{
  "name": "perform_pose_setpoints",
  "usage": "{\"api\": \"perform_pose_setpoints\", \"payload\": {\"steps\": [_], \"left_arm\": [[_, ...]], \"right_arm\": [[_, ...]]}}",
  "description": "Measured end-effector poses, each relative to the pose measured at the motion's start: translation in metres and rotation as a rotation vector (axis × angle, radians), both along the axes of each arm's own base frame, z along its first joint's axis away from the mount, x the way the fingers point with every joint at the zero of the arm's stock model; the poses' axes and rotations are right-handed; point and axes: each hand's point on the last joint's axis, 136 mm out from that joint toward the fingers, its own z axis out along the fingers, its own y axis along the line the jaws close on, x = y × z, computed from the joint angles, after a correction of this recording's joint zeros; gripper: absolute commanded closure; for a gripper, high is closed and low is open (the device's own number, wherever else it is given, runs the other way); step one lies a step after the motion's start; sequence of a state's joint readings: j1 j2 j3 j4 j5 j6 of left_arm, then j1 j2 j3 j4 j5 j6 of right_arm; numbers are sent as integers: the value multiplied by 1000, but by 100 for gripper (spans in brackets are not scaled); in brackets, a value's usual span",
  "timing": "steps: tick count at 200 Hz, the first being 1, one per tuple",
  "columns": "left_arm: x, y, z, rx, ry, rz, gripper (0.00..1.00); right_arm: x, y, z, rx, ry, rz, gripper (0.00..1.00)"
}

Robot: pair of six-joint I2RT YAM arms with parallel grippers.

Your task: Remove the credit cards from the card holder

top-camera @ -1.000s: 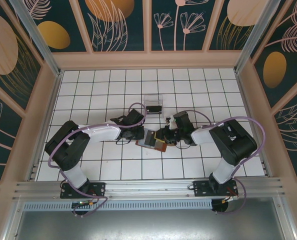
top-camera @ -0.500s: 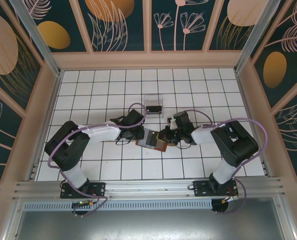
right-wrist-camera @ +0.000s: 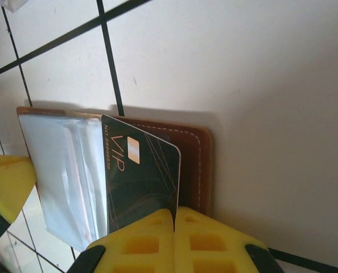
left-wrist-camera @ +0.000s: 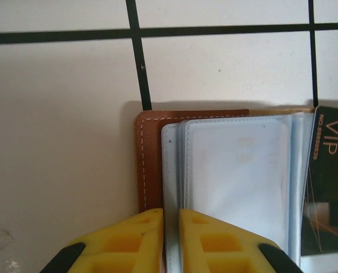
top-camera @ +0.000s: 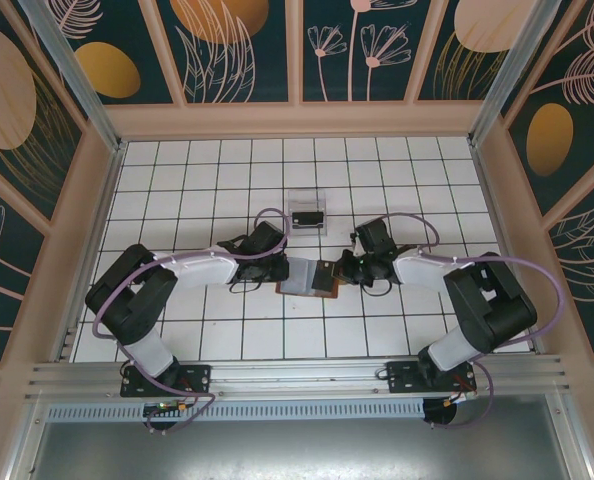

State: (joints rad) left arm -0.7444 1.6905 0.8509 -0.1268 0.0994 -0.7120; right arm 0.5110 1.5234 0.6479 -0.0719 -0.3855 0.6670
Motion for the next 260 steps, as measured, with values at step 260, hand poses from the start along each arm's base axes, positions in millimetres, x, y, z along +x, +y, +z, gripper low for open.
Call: {"api": "perform_pose_setpoints", "payload": {"steps": [260], "left_arm": [[-12, 12, 11, 28, 19, 2, 79]], "right_arm": [[95, 28, 123, -466, -807, 1008, 100]]}}
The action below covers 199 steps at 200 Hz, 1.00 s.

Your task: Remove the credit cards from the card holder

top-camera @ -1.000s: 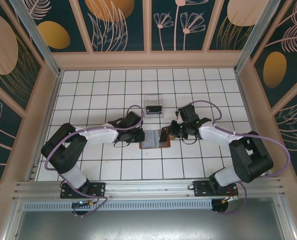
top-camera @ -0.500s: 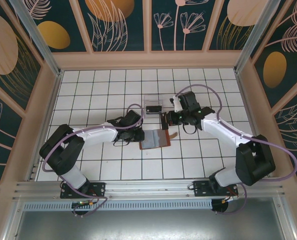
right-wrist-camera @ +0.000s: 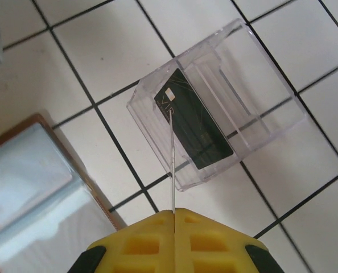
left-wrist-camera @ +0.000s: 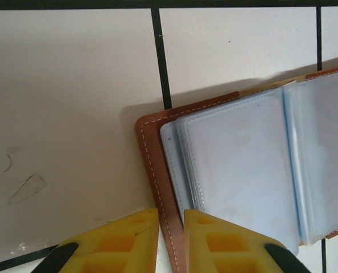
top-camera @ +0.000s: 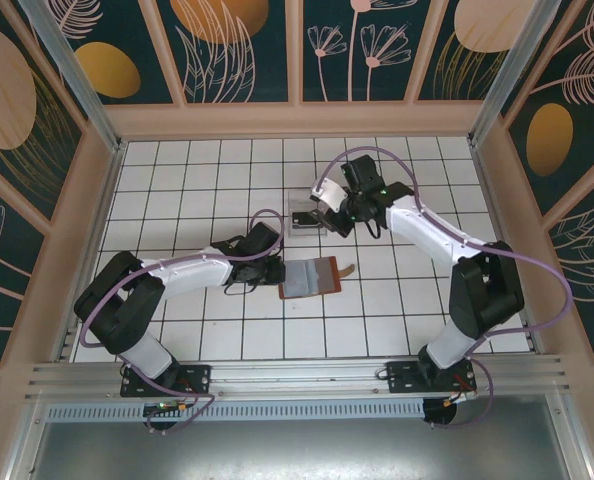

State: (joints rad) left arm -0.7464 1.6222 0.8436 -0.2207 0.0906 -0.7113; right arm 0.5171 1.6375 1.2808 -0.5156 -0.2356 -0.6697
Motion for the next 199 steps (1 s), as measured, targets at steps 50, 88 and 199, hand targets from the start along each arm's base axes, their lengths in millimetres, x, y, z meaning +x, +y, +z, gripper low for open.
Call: {"api": "perform_pose_setpoints", "payload": {"steps": [50, 88, 199], "left_arm": [[-3, 1, -13, 21, 30, -6, 81], [0, -2, -16, 25, 32, -15, 83], [4, 5, -2, 54, -8, -6, 82]], "right_arm": [[15, 7, 2, -94, -65, 154, 100], [21, 12, 8, -109, -95, 199, 100], [35, 37, -14, -149, -44, 332, 100]]}}
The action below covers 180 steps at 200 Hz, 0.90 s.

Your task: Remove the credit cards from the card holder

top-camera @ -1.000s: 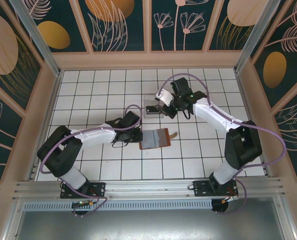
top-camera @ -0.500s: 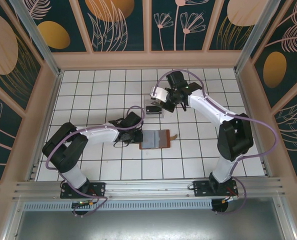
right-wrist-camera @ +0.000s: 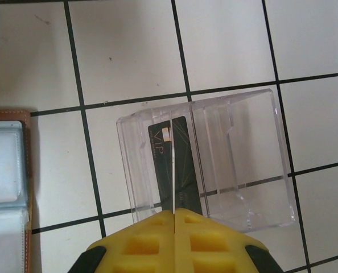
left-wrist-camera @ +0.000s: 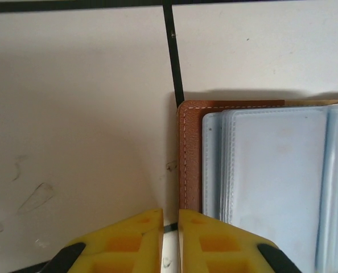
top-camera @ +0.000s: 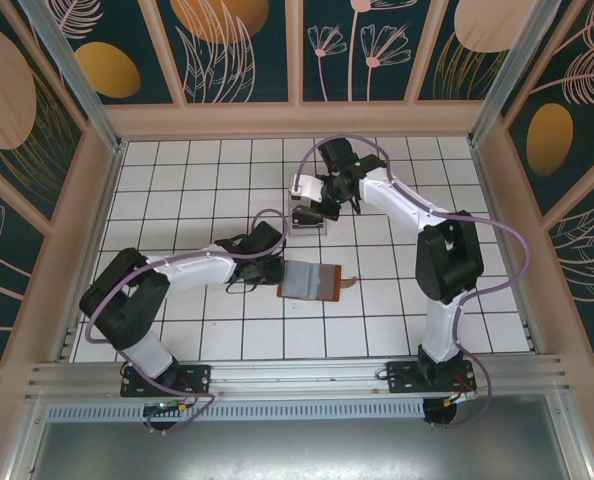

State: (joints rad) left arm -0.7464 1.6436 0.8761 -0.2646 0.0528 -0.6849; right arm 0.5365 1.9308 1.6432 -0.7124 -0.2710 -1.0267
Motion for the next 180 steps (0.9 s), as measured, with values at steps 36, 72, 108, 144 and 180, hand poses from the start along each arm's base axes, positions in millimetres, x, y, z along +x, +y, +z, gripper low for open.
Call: {"api": "perform_pose_setpoints", "payload": {"steps": [36, 72, 108, 144, 180], "left_arm": [[2, 5, 17, -2, -38, 12, 82], [0, 9, 21, 9, -42, 18, 82], [-1, 11, 20, 16, -36, 18, 82], [-3, 13, 21, 23, -34, 20, 82], [-3, 14, 25, 19, -40, 22, 82]], "right_arm": [[2, -4, -17, -55, 24, 14, 100], [9, -4, -27, -99, 34, 25, 100], [12, 4, -35, -126, 44, 53, 100], [8, 17, -45, -147, 73, 86, 100], [5, 23, -53, -164, 101, 101, 100]]}}
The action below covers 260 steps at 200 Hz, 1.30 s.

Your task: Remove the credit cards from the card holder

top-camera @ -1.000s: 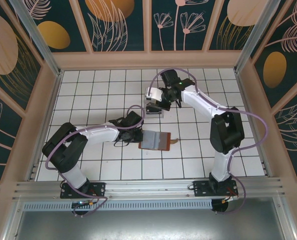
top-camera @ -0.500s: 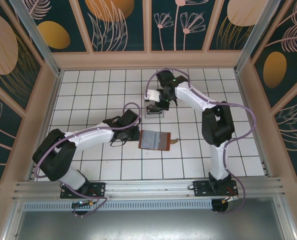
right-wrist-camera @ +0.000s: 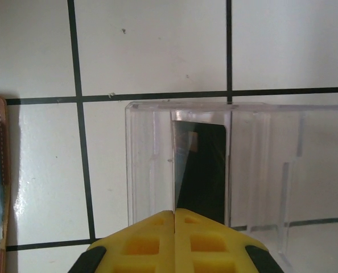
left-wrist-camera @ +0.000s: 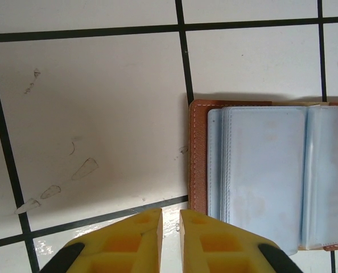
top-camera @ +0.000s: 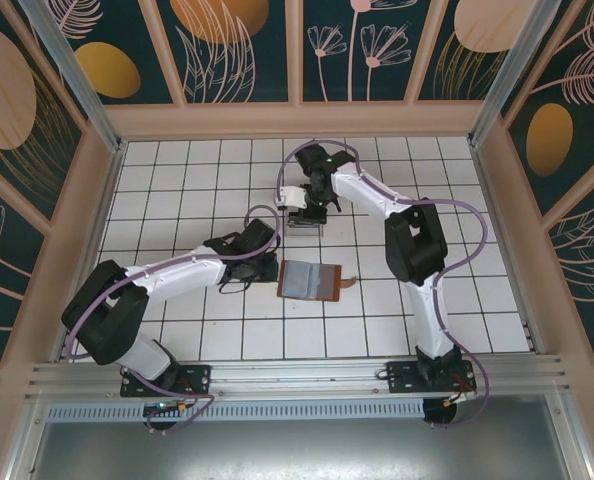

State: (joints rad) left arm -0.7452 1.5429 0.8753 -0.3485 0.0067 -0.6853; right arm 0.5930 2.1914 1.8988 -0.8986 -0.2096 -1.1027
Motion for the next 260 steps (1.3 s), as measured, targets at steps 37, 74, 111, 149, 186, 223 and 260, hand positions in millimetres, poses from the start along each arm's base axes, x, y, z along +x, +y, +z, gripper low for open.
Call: {"api": "perform_pose_setpoints", "payload": {"steps": [37, 74, 111, 149, 186, 223, 260], "left_arm": [[1, 1, 1, 5, -7, 4, 82], [1, 2, 1, 7, -5, 4, 82], [1, 2, 1, 7, -5, 4, 82], [1, 2, 1, 9, -7, 6, 82], [1, 3, 1, 11, -9, 8, 82], [4, 2, 1, 1, -18, 13, 81], [11, -1, 1, -42, -19, 18, 83]], "right_arm": [[2, -1, 0, -10, -9, -9, 79], [14, -2, -6, -19, -63, -25, 73], [19, -6, -15, -34, -104, -38, 71], [26, -5, -11, -20, -153, -54, 71], [24, -4, 16, 43, -203, -82, 71], [25, -5, 60, 154, -274, -184, 71], [17, -11, 90, 298, -265, -384, 72]]}}
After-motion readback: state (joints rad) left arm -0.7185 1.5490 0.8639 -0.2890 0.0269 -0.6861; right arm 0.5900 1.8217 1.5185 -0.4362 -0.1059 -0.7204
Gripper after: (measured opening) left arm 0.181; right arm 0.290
